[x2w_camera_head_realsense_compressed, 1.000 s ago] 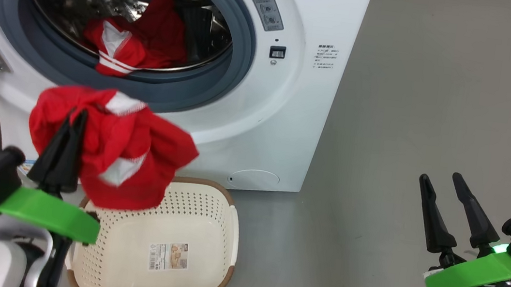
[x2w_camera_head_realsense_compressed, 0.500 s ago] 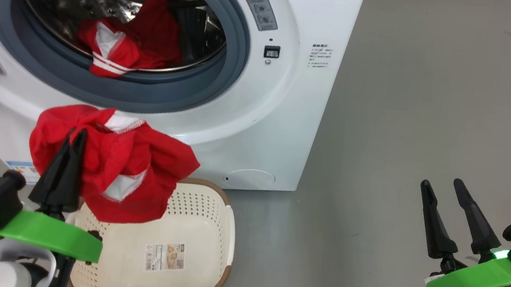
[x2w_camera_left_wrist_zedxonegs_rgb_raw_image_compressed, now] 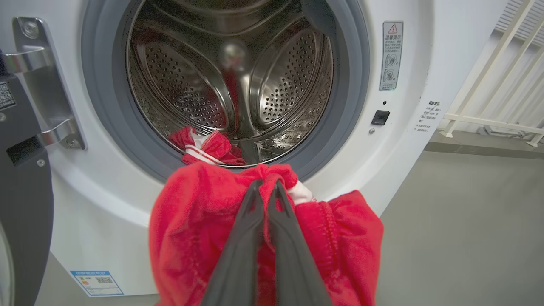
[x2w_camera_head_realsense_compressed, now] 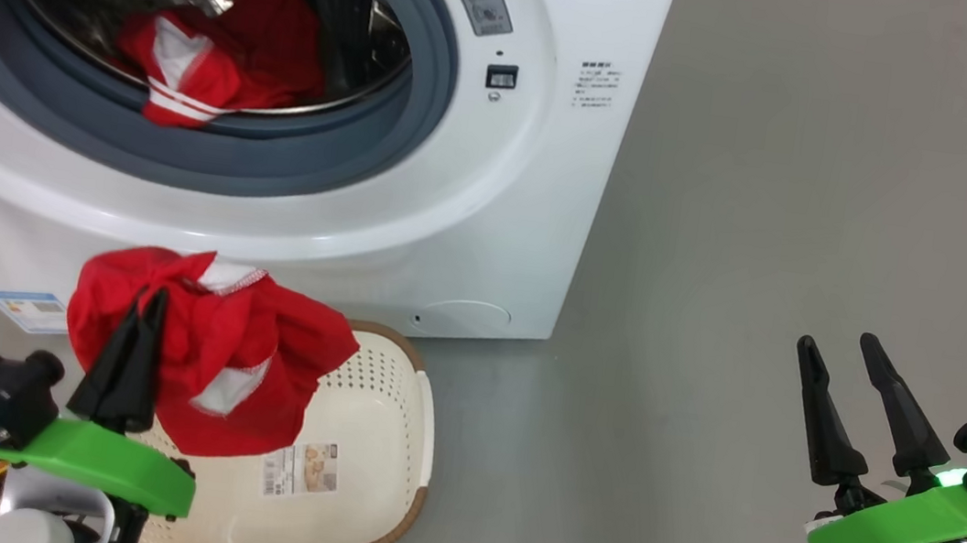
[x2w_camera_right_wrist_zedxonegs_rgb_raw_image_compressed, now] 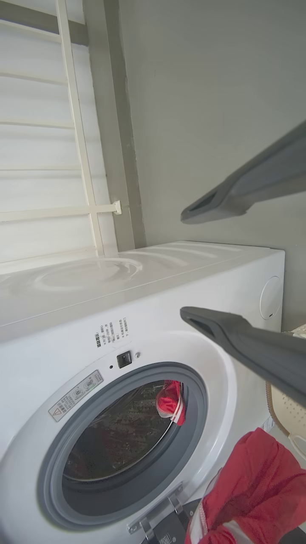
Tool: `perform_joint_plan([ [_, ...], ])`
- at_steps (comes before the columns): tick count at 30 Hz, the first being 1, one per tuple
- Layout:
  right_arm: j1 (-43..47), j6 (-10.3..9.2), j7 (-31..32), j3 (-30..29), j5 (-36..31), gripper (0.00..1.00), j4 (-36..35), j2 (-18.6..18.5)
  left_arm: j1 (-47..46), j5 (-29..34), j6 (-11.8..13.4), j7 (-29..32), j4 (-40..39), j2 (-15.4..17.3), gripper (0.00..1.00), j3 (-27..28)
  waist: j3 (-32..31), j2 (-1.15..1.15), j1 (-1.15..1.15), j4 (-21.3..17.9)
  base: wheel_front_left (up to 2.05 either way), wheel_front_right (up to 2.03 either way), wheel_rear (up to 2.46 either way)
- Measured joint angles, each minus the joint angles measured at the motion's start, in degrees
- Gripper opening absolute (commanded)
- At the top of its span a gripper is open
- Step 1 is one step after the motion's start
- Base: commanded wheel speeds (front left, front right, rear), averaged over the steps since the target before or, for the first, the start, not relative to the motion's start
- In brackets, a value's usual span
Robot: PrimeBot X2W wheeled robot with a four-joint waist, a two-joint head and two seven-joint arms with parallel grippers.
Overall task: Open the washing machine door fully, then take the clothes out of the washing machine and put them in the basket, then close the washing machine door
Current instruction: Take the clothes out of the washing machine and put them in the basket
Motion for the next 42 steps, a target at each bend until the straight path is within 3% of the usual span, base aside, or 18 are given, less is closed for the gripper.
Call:
perform_joint_plan([
  [13, -1.8, 0.00, 0.0, 0.6, 0.5, 1.00, 0.0, 0.0, -7.5, -1.4, -5.1, -5.0, 23.2, -1.6, 0.00, -1.1, 3.4, 0.00, 0.00, -2.6, 0.00, 0.00, 0.00],
  [25, -3.5, 0.00, 0.0, 1.2, 0.5, 1.00, -0.3, 0.4, -16.0, -1.8, -7.4, -6.3, 45.4, -3.0, 0.00, -1.6, 7.1, 0.00, 0.00, -6.4, 0.00, 0.00, 0.00],
  [35, -4.9, 0.00, 0.0, 1.3, 0.5, 1.00, -0.5, 1.3, -20.7, -2.6, -8.7, -6.5, 57.6, -3.0, 0.00, -1.6, 9.8, 0.00, 0.00, -9.9, 0.00, 0.00, 0.00],
  [36, -4.9, 0.00, 0.0, 1.3, 0.5, 1.00, -0.5, 1.3, -21.1, -2.6, -8.7, -6.6, 58.5, -3.0, 0.22, -1.6, 10.0, 0.00, 0.00, -10.2, 0.00, 0.00, 0.00],
  [38, -4.9, 0.00, 0.0, 1.3, 0.5, 1.00, -0.5, 1.4, -21.8, -3.1, -8.7, -6.9, 60.2, -3.0, 1.00, -1.6, 10.4, 0.00, 0.00, -10.7, 0.00, 0.00, 0.00],
  [42, -4.9, 0.00, 0.0, 1.3, 0.5, 1.00, -0.4, 1.5, -23.0, -3.2, -9.0, -7.0, 62.7, -3.1, 1.00, -2.0, 10.7, 0.00, 0.00, -11.3, 0.00, 0.00, 0.00],
])
